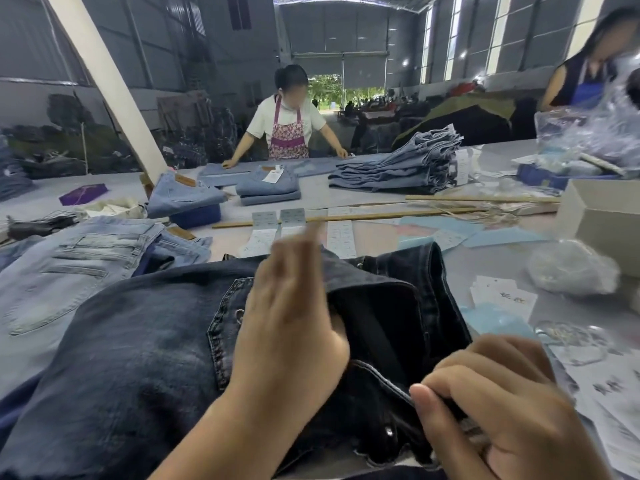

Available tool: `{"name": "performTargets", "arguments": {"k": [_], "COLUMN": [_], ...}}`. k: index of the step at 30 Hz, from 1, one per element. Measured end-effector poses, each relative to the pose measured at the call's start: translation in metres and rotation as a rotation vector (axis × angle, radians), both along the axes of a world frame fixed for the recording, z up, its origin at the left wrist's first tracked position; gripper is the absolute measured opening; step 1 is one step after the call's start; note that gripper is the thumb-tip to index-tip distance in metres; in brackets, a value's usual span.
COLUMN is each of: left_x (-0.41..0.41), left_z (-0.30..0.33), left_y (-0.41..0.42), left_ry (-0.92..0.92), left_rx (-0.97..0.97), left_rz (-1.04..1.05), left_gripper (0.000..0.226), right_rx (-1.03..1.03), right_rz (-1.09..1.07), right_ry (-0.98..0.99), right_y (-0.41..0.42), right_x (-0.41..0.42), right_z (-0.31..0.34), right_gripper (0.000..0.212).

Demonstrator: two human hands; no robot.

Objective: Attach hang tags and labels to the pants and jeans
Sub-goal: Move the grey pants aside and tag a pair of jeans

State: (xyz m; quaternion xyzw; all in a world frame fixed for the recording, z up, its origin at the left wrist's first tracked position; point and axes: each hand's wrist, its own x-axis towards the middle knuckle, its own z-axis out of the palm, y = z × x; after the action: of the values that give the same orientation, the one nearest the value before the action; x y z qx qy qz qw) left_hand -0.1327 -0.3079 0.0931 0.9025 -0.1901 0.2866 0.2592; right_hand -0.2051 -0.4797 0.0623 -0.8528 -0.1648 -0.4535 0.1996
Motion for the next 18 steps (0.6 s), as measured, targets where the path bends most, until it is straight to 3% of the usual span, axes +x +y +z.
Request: {"name": "performTargets", "arguments": {"k": [2, 4, 6, 10, 13, 15, 18], "left_x": [-0.004, -0.004, 0.0, 0.009, 0.014, 0.012, 0.003], "left_z": [0.008, 0.018, 0.02, 0.019, 0.021, 0.02, 0.009], "left_y": [-0.012, -0.022, -0.027, -0.023, -0.015, -0.014, -0.014], "left_ry": [-0.066, 0.01, 0.008, -0.043, -0.084, -0.115, -0.165], "left_rx": [0.254, 0.341, 0.256, -0.019, -0.216, -0.222, -0.04], "left_rz": [-0.07, -0.091, -0.097, -0.023, 0.04, 0.051, 0.048], "left_gripper": [0.077, 0.048, 0.023, 0.032, 0.031, 0.028, 0.013], "right_rx": [0.077, 0.209, 0.28, 0.306, 0.171, 0.124, 0.094], "right_rz": [-0.014, -0.054, -0.11, -0.144, -0.177, -0.154, -0.098], "right_ry": [0.044, 0.137, 0.287, 0.642, 0.649, 0.659, 0.608], "right_y": [0.0, 0.001, 0.0, -0.002, -0.001, 0.004, 0.009], "right_x": [-0.003, -0.007, -0.009, -0.01, -0.008, -0.006, -0.001], "right_z": [-0.001, 0.0, 0.002, 0.018, 0.026, 0.032, 0.033], "right_gripper": [0.02, 0.013, 0.017, 0.029, 0.042, 0.034, 0.019]}}
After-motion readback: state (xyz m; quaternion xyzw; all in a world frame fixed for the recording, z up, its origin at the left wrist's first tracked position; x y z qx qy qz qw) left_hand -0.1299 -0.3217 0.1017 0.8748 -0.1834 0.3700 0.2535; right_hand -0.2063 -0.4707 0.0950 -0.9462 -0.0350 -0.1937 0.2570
